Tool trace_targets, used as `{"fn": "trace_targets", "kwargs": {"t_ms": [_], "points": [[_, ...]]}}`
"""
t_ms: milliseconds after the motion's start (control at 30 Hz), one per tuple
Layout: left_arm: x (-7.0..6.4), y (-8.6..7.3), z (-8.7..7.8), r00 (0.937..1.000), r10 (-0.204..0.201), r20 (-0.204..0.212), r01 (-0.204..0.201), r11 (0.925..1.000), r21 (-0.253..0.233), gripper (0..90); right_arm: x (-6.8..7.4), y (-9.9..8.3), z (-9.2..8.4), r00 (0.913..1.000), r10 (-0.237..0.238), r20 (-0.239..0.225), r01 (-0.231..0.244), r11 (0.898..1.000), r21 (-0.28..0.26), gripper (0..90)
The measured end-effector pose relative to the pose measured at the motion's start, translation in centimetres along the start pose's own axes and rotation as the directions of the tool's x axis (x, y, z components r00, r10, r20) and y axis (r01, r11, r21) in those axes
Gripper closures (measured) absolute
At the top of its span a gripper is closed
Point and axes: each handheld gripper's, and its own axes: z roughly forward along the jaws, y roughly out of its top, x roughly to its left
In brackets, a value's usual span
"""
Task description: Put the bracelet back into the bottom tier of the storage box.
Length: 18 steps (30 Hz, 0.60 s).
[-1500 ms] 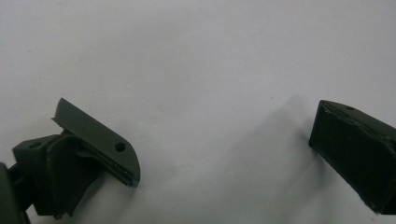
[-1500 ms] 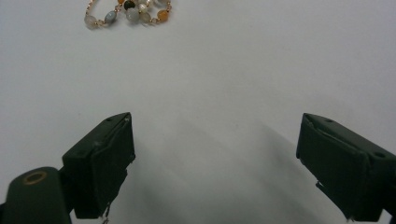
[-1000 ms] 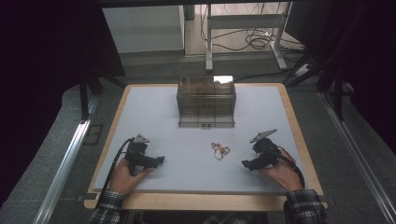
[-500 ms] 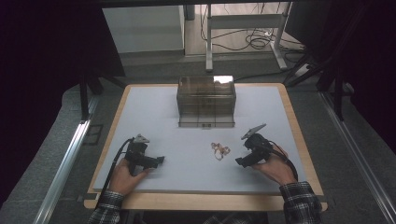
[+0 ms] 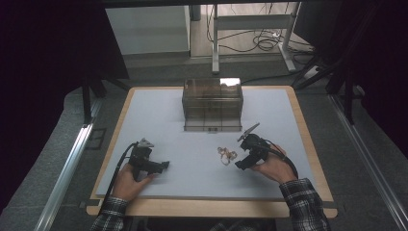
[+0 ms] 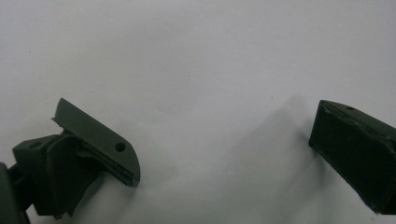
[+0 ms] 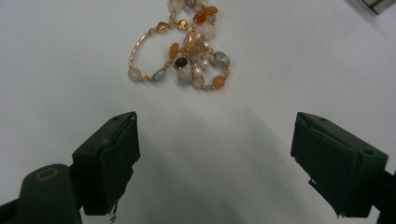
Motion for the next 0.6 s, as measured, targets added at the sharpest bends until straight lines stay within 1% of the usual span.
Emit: {"fn": "trace_targets", "kwargs": {"t_ms": [67,200,333,400,433,467,500,533,600], "points": [[0.0,0.0,0.0,1.0,0.0,0.0,0.0,1.0,0.0,0.0,0.0,0.2,0.1,1.0,-0.004,-0.002,0.004,1.0,0.002,15.2],[0.0,0.0,0.0,1.0,0.0,0.0,0.0,1.0,0.0,0.0,0.2,1.1,0.5,0.9998,-0.017,-0.011,0.017,1.0,0.022,15.2],[0.0,0.0,0.0,1.0,0.0,0.0,0.0,1.0,0.0,0.0,0.5,2.1,1.1,0.9991,-0.039,-0.017,0.04,0.998,0.045,15.2],[0.0,0.0,0.0,1.0,-0.001,0.0,0.001,1.0,0.0,0.0,0.6,2.3,1.2,0.999,-0.042,-0.019,0.043,0.998,0.048,15.3],[0.0,0.0,0.0,1.0,0.0,0.001,0.0,1.0,0.0,0.0,0.7,2.5,1.3,0.9988,-0.044,-0.021,0.045,0.998,0.054,15.3],[0.0,0.0,0.0,1.0,0.0,0.0,0.0,1.0,0.0,0.0,0.9,3.0,1.7,0.998,-0.056,-0.027,0.058,0.996,0.067,15.4],[0.0,0.0,0.0,1.0,0.0,0.0,0.0,1.0,0.0,0.0,0.9,3.0,1.7,0.998,-0.056,-0.027,0.058,0.996,0.067,15.4],[0.0,0.0,0.0,1.0,-0.001,0.001,0.001,1.0,-0.001,0.0,1.0,3.3,1.9,0.9974,-0.066,-0.03,0.068,0.994,0.081,15.5],[0.0,0.0,0.0,1.0,0.0,0.0,0.0,1.0,-0.001,0.0,1.2,3.6,2.2,0.9968,-0.075,-0.029,0.077,0.993,0.093,15.5]]}}
